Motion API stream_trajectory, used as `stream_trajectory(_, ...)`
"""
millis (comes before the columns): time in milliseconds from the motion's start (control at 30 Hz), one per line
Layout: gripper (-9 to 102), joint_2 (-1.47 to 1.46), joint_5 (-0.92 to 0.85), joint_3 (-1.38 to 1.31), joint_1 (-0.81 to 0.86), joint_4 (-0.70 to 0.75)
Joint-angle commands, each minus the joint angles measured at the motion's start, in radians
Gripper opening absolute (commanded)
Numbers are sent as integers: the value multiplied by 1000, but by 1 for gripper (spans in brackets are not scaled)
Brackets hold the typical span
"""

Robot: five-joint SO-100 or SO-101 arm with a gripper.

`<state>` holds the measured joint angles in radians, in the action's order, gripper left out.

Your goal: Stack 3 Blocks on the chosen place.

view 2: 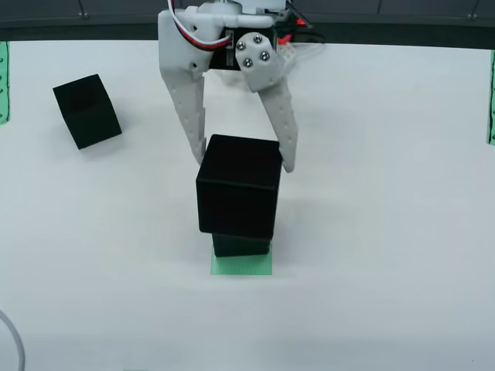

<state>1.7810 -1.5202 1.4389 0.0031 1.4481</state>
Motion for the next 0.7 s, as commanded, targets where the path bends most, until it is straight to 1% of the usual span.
stream_trajectory(0, 18, 114, -25, 49, -2, 43)
stream_trajectory(233, 18, 127, -26, 129, -15, 66)
stream_trajectory(500, 18, 78, -46, 179, 6, 31)
stream_trajectory(667, 18, 54, -54, 215, 26, -32)
